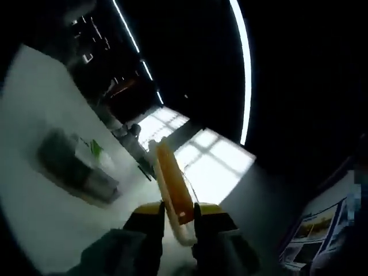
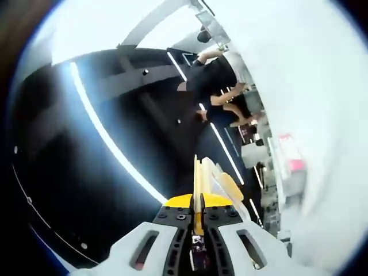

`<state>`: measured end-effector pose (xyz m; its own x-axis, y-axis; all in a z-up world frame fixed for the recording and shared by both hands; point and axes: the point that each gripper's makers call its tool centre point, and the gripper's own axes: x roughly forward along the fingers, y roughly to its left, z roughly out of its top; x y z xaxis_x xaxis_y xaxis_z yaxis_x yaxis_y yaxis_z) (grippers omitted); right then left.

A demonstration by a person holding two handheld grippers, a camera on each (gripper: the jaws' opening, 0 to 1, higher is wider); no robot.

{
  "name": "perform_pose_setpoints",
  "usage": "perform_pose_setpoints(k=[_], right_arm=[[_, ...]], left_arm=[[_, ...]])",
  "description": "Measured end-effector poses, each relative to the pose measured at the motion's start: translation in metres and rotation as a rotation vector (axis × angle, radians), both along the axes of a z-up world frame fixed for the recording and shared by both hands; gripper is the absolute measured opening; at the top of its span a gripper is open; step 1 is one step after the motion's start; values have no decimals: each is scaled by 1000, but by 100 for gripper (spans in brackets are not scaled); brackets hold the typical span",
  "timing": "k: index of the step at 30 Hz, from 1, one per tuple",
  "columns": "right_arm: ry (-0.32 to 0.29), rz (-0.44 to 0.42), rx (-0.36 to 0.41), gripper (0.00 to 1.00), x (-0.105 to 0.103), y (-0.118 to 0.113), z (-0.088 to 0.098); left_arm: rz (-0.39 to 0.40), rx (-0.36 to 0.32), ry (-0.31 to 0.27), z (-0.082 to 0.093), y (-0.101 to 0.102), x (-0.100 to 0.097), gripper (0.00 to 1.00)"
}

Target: Arrange the small medicine boxes into an aligned row inside the storage area until every box is upright, visible, and separated from the surrounding clutter.

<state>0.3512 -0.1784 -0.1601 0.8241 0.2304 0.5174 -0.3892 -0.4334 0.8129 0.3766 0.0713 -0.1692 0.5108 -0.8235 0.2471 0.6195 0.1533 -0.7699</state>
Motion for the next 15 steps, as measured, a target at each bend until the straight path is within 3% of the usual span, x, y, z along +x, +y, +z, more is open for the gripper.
perform_pose_setpoints(k=[2,4,7,9,12,15], right_arm=[[-15,12,47,1,0,4,4],[-15,12,-25,1,2,11,6],[-19,41,-42,2,2,20,12],[-27,46,-117,2,1,30,13],[-27,26,-308,2,6,44,11],[-25,51,-310,2,12,52,13]], left_arm=[[-1,4,-17,1,2,1,11],[10,-21,0,5,9,4,11],[-12,-74,46,8,19,5,10],[-6,-73,46,9,25,7,10],[25,-49,41,9,37,13,9],[44,-23,37,9,45,20,9]])
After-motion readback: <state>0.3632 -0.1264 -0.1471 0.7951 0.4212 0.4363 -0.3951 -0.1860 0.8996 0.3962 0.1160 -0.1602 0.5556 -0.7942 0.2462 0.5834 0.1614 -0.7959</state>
